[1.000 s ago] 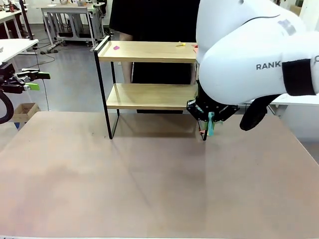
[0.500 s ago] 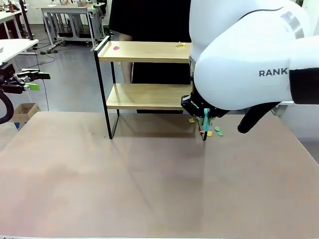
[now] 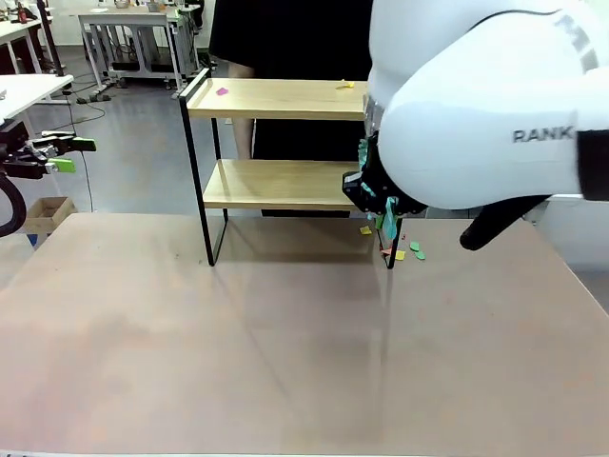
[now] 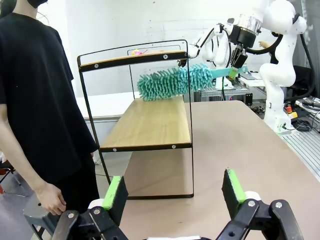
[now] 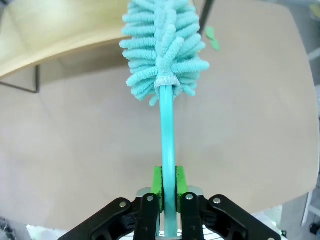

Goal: Clean the shelf.
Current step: Clean the specific section of the Shelf indicated by the human with the Duster.

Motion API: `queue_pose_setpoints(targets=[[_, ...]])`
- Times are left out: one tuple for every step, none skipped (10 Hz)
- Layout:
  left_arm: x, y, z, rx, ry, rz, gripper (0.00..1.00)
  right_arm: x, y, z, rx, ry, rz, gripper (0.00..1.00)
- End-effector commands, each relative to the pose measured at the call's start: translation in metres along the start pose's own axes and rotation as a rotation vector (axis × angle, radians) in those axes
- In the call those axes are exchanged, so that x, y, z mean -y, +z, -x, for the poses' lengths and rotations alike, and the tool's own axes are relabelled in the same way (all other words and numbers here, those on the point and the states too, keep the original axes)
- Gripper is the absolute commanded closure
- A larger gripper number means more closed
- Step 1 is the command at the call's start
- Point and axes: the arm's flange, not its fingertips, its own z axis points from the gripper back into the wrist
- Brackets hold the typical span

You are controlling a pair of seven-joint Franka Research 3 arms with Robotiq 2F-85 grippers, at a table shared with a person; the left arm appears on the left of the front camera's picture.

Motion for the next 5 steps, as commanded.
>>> queue_pose_setpoints(targets=[[0.001, 0.0, -0.002, -0.003, -0.01, 0.003, 0.0, 0.035, 0.005, 0.01, -0.018, 0.113, -0.153, 0.87], [0.001, 0.0, -0.002, -0.003, -0.01, 0.003, 0.0, 0.047, 0.007, 0.012, -0.028, 0.174, -0.212, 0.87], [0.001, 0.0, -0.002, -0.003, -0.01, 0.003, 0.0, 0.058, 0.008, 0.016, -0.036, 0.239, -0.267, 0.87], [0.001, 0.0, -0.002, -0.003, -0.01, 0.003, 0.0, 0.068, 0.012, 0.023, -0.044, 0.322, -0.329, 0.87], [0.001, 0.0, -0.002, -0.003, -0.01, 0.003, 0.0, 0.077, 0.016, 0.03, -0.056, 0.415, -0.398, 0.87]])
